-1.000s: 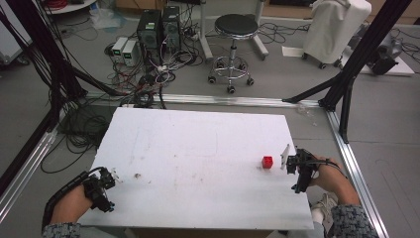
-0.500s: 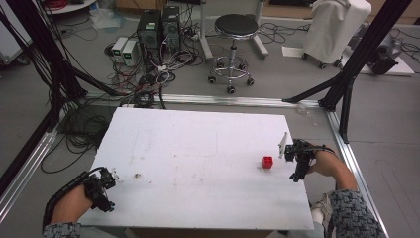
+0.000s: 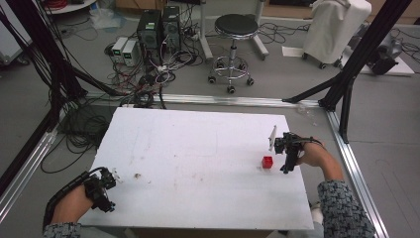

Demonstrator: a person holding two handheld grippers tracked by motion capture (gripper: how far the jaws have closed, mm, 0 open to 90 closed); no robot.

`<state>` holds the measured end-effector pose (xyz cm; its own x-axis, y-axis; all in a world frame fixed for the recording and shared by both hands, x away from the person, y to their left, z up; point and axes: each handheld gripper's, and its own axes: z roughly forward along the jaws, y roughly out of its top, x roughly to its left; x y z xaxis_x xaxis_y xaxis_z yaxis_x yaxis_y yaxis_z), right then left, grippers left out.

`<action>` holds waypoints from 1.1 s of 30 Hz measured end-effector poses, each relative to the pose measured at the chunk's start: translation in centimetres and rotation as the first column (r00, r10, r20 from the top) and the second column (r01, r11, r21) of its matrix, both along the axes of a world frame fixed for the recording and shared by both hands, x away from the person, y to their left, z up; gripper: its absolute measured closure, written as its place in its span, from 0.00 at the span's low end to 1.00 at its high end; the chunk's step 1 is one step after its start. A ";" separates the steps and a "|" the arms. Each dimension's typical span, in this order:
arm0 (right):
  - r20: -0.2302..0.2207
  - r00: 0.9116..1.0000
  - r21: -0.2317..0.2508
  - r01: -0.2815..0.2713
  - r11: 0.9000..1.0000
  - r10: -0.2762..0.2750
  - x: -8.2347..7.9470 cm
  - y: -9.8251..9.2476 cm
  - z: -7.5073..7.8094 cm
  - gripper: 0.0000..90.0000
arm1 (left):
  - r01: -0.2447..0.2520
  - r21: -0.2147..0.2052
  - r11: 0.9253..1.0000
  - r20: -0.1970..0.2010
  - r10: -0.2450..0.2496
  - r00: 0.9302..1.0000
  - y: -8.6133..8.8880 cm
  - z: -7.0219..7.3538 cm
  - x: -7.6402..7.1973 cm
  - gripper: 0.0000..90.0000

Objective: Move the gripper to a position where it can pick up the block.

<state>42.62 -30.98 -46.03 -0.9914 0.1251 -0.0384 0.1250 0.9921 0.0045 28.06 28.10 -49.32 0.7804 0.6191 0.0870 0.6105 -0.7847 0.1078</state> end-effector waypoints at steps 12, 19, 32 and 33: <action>-0.003 1.000 -0.014 -0.017 1.000 0.017 1.4 1.4 -1.0 0.05 | 0.001 0.004 1.000 0.003 -0.001 1.000 0.0 0.1 0.0 0.25; -0.022 1.000 -0.001 -0.020 1.000 0.020 1.8 1.9 -2.2 0.05 | 0.003 0.005 1.000 -0.001 -0.003 1.000 0.1 0.1 0.0 0.25; -0.052 0.998 -0.014 -0.045 0.999 0.044 2.3 3.5 -4.4 0.05 | 0.005 0.003 1.000 0.007 -0.005 1.000 0.0 0.2 -0.1 0.25; -0.057 0.997 -0.016 -0.047 0.999 0.046 2.4 3.6 -4.6 0.05 | 0.005 0.002 1.000 0.007 -0.005 1.000 0.1 0.3 -0.1 0.25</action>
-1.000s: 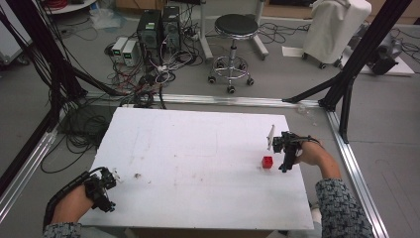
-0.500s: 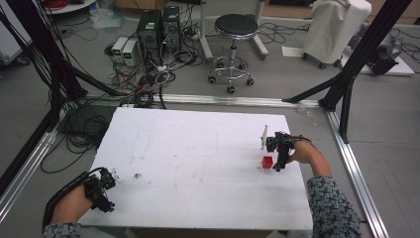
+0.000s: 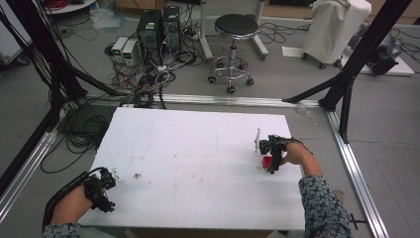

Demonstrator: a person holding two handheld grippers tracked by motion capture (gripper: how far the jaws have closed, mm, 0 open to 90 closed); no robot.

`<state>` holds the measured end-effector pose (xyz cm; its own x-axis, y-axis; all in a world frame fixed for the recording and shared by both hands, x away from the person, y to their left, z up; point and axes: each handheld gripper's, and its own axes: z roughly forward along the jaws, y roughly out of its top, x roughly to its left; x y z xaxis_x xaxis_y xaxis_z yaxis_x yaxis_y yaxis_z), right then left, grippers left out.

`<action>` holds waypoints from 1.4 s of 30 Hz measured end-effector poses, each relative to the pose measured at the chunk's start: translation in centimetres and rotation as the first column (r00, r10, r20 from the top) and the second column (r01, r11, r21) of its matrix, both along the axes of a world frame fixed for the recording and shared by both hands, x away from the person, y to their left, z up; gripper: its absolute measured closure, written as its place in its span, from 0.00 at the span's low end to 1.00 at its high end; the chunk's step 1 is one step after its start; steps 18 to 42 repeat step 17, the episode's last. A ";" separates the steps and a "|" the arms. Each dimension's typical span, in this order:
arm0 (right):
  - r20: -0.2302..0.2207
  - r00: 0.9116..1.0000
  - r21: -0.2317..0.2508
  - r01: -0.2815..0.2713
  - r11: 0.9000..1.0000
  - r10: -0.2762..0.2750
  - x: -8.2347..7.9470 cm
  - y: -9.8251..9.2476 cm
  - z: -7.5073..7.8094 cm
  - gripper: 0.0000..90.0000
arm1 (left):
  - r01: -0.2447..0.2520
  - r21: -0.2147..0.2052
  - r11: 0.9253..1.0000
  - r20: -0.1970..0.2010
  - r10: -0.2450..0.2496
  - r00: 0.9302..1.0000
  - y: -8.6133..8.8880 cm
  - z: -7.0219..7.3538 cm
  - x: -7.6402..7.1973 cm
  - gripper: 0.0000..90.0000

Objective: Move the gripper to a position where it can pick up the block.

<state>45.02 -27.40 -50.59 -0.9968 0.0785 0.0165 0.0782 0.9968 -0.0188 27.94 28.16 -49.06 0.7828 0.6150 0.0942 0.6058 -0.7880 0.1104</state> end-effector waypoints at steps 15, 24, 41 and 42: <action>-0.009 1.000 -0.004 -0.005 1.000 0.005 -0.1 -0.3 -1.5 0.05 | 0.001 -0.005 1.000 -0.003 -0.001 1.000 -0.1 -0.2 0.0 0.25; -0.009 1.000 -0.003 -0.005 1.000 0.005 -0.1 -0.3 -1.4 0.05 | 0.004 -0.007 1.000 -0.004 -0.004 1.000 -0.2 -0.2 0.0 0.25; -0.009 1.000 -0.003 -0.005 1.000 0.005 -0.1 -0.3 -1.4 0.05 | 0.004 -0.007 1.000 -0.004 -0.004 1.000 -0.2 -0.2 0.0 0.25; -0.009 1.000 -0.003 -0.005 1.000 0.005 -0.1 -0.3 -1.4 0.05 | 0.004 -0.007 1.000 -0.004 -0.004 1.000 -0.2 -0.2 0.0 0.25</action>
